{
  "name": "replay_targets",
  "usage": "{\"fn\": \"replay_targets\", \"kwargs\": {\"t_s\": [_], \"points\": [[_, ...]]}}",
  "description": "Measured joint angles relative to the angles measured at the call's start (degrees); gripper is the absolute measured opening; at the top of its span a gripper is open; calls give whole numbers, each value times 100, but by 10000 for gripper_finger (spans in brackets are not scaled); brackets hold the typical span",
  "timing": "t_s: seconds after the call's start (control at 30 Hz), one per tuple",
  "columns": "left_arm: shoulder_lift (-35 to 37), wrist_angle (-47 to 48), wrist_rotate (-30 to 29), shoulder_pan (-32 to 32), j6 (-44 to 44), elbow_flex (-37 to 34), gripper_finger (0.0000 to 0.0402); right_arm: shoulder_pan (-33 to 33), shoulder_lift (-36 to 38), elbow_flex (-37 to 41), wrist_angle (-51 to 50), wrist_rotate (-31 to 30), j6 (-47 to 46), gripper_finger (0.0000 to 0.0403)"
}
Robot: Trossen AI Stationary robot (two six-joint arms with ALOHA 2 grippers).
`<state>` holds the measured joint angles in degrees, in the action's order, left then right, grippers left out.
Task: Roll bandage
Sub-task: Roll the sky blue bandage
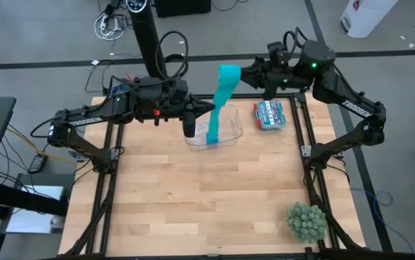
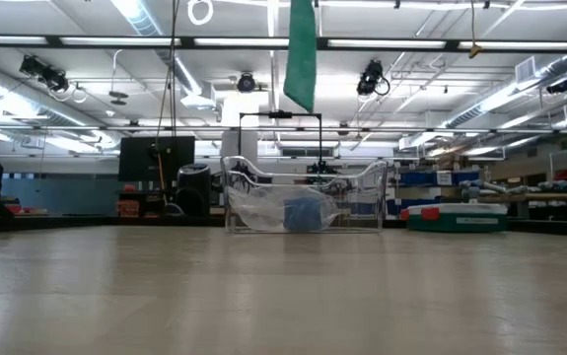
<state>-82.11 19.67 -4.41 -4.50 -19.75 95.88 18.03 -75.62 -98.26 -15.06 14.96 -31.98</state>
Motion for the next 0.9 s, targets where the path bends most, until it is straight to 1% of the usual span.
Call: {"fn": "replay_targets", "kwargs": {"t_s": [0.13, 0.33, 0.5, 0.63, 0.9], "points": [[0, 15, 13, 112, -22, 0, 2, 234, 25, 0, -237, 76, 64, 0], [2, 131, 12, 126, -195, 0, 1, 420, 25, 0, 10, 462, -70, 0], [2, 330, -38, 126, -325, 0, 1, 329, 25, 0, 445, 652, -294, 0], [4, 321, -206, 126, -319, 0, 1, 189, 25, 0, 551, 764, -499, 0], [4, 288, -524, 102, -164, 0, 1, -214, 25, 0, 661, 781, -745, 0]]}}
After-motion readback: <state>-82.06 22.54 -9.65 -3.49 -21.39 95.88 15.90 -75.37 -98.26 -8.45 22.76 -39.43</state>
